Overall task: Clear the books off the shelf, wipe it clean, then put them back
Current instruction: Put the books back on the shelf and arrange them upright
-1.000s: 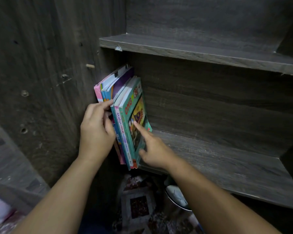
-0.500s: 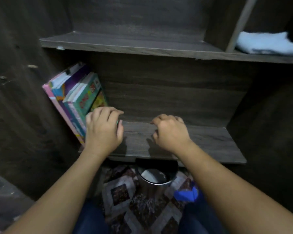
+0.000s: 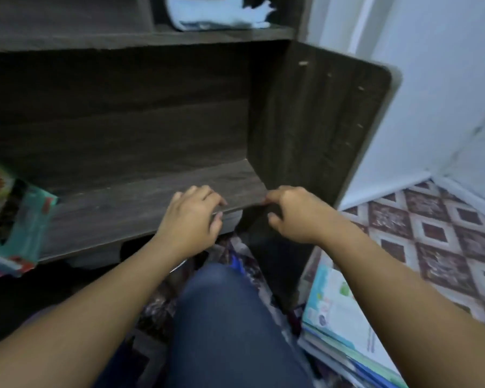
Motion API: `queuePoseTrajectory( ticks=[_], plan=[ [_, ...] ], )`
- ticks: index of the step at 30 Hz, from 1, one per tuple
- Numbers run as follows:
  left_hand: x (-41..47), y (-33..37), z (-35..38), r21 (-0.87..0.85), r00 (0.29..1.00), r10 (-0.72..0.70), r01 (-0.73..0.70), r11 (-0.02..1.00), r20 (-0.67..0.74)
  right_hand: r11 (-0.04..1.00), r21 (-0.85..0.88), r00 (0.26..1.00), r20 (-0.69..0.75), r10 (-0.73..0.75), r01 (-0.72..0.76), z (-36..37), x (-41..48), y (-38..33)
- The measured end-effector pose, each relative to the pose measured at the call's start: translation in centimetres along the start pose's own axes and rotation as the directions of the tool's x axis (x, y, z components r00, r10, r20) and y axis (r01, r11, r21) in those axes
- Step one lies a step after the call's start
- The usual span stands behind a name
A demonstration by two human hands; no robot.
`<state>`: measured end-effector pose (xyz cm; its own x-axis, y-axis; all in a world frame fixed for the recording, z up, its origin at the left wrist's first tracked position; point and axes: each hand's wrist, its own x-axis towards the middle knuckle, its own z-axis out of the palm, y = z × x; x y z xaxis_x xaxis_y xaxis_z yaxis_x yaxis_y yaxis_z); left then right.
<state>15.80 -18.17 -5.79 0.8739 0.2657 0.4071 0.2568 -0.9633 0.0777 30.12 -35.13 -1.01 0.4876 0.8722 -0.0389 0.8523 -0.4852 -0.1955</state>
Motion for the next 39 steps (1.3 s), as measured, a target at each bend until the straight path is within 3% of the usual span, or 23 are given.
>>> queuePoseTrajectory(
  ticks=[6, 12, 17, 25, 39],
  plan=[
    [3.1, 9.1, 6.0, -0.179, 0.928, 0.320, -0.288, 0.941, 0.190, 0.972, 0.005, 0.955, 0.187, 0.230, -0.235, 3.8, -8.0, 9.3],
    [4.0, 16.7, 12.8, -0.270, 0.723, 0.503, -0.424, 0.865, 0.474, 0.918, -0.030, 0.877, 0.286, 0.387, -0.395, 9.3, -12.6, 17.4],
    [4.9, 21.1, 18.5, -0.267, 0.569, 0.556, -0.513, 0.816, 0.606, 0.890, -0.044, 0.835, 0.325, 0.443, -0.455, 14.9, -13.8, 20.9],
    [5.5, 23.7, 25.4, -0.215, 0.434, 0.509, -0.566, 0.796, 0.743, 0.881, -0.032, 0.805, 0.390, 0.446, -0.472, 22.7, -15.0, 24.2],
    [1.7, 23.0, 29.8, -0.228, 0.350, 0.488, -0.575, 0.785, 0.799, 0.898, -0.177, 0.798, 0.412, 0.439, -0.403, 30.9, -16.7, 25.1]
  ],
)
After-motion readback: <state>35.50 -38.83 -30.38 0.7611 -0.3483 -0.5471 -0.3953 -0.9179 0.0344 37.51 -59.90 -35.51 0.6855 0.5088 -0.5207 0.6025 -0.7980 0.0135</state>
